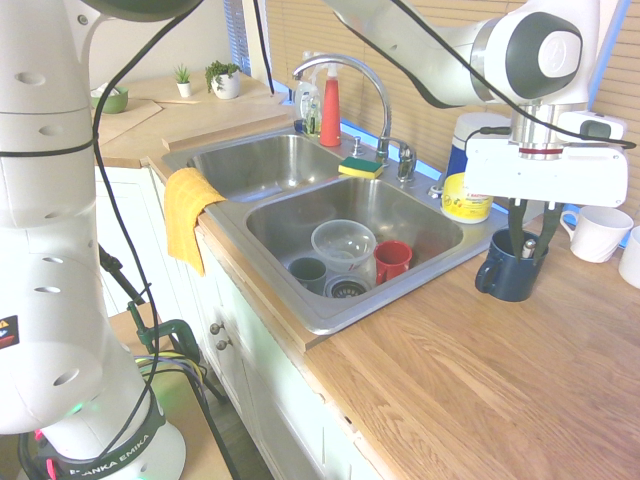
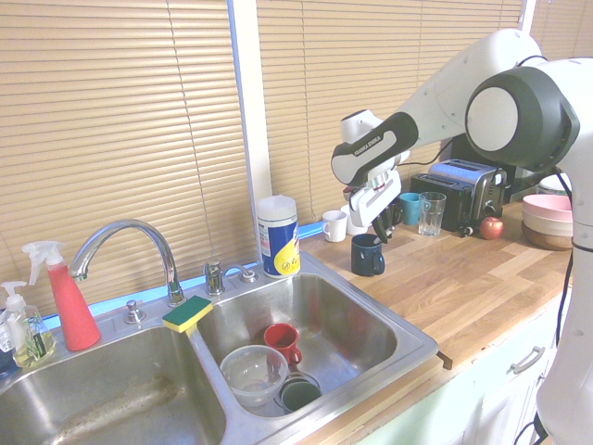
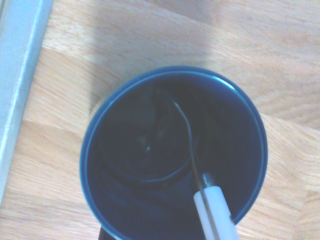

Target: Put the spoon into the sink

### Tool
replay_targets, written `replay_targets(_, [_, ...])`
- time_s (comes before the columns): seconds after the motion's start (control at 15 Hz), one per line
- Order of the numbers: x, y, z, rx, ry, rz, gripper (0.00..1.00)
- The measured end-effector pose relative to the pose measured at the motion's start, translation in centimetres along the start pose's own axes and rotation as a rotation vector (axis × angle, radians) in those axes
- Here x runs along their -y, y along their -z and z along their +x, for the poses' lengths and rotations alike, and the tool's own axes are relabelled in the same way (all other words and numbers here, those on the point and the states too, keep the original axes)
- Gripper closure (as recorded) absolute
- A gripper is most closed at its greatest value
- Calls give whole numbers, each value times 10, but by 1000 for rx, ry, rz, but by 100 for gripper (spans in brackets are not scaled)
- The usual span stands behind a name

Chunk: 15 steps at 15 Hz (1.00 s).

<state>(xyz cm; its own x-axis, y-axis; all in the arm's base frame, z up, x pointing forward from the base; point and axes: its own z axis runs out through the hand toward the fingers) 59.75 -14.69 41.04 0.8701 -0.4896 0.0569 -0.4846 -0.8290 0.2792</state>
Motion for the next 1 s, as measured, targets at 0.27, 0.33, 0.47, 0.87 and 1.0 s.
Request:
replay_targets(0.27, [0,0,0,-3,0,1,100])
replay_targets(0.33, [0,0,1,-3,-1,1,100])
replay_targets(0.47, [-2,0,1,-5,-4,2,100])
replay_targets(0.87, [-9,31,-4,-40,-1,25,100])
replay_targets(1.0, [-13,49,-10,-52,3,33,100])
